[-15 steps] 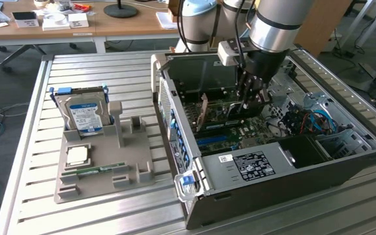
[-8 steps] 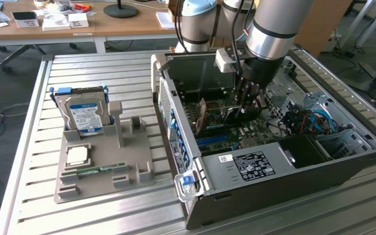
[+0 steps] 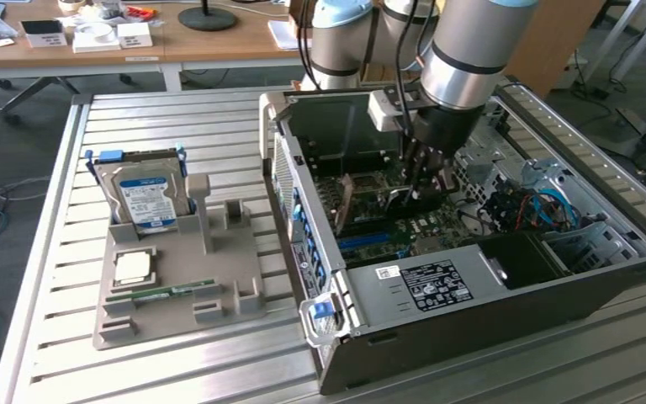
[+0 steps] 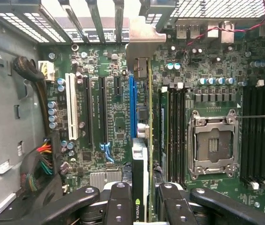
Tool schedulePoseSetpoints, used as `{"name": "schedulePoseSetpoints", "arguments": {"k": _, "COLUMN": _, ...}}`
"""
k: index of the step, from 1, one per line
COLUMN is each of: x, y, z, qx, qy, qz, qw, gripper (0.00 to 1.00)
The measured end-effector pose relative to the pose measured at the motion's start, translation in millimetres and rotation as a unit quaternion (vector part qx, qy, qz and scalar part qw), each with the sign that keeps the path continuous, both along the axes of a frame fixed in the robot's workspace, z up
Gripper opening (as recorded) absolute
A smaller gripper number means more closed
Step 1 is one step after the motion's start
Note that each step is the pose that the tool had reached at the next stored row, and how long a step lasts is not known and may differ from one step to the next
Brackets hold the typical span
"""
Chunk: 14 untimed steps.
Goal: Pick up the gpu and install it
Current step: 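Insert the gpu into the slot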
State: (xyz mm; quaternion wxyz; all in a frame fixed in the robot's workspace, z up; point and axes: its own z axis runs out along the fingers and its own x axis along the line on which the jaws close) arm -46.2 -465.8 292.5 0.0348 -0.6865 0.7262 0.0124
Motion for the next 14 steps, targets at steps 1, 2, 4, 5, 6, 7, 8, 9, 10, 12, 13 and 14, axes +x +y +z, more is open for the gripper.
{"name": "schedulePoseSetpoints", "arguments": {"k": 1, "x": -0.3, "y": -0.8, "z": 0.0, "qx": 0.0000, "qy": 0.0001, "qz": 0.000, "qw": 1.0000, "gripper": 0.27}}
{"name": "schedulePoseSetpoints", "arguments": {"k": 2, "x": -0.5, "y": -1.7, "z": -0.1, "qx": 0.0000, "qy": 0.0000, "qz": 0.000, "qw": 1.0000, "gripper": 0.27}}
{"name": "schedulePoseSetpoints", "arguments": {"k": 4, "x": -0.9, "y": -2.9, "z": -0.4, "qx": 0.0000, "qy": 0.0000, "qz": 0.000, "qw": 1.0000, "gripper": 0.27}}
{"name": "schedulePoseSetpoints", "arguments": {"k": 5, "x": -1.2, "y": -3.0, "z": -0.7, "qx": 0.0001, "qy": 0.0000, "qz": 0.000, "qw": 1.0000, "gripper": 0.27}}
{"name": "schedulePoseSetpoints", "arguments": {"k": 6, "x": -1.7, "y": -3.0, "z": -1.1, "qx": 0.0001, "qy": -0.0001, "qz": 0.000, "qw": 1.0000, "gripper": 0.27}}
{"name": "schedulePoseSetpoints", "arguments": {"k": 7, "x": -2.6, "y": -3.0, "z": -1.6, "qx": 0.0000, "qy": 0.0000, "qz": 0.000, "qw": 1.0000, "gripper": 0.27}}
{"name": "schedulePoseSetpoints", "arguments": {"k": 8, "x": -3.6, "y": -3.0, "z": -2.1, "qx": 0.0000, "qy": 0.0000, "qz": 0.000, "qw": 1.0000, "gripper": 0.27}}
{"name": "schedulePoseSetpoints", "arguments": {"k": 9, "x": -4.6, "y": -3.0, "z": -2.6, "qx": 0.0000, "qy": 0.0000, "qz": 0.000, "qw": 1.0000, "gripper": 0.27}}
{"name": "schedulePoseSetpoints", "arguments": {"k": 10, "x": -5.6, "y": -3.0, "z": -3.3, "qx": 0.0000, "qy": 0.0000, "qz": 0.000, "qw": 1.0000, "gripper": 0.27}}
{"name": "schedulePoseSetpoints", "arguments": {"k": 12, "x": -6.9, "y": -3.1, "z": -5.1, "qx": 0.0000, "qy": 0.0000, "qz": 0.000, "qw": 1.0000, "gripper": 0.27}}
{"name": "schedulePoseSetpoints", "arguments": {"k": 13, "x": -7.4, "y": -3.1, "z": -6.2, "qx": 0.0000, "qy": 0.0000, "qz": 0.000, "qw": 1.0000, "gripper": 0.27}}
{"name": "schedulePoseSetpoints", "arguments": {"k": 14, "x": -7.9, "y": -3.1, "z": -7.4, "qx": 0.0000, "qy": 0.0000, "qz": 0.000, "qw": 1.0000, "gripper": 0.27}}
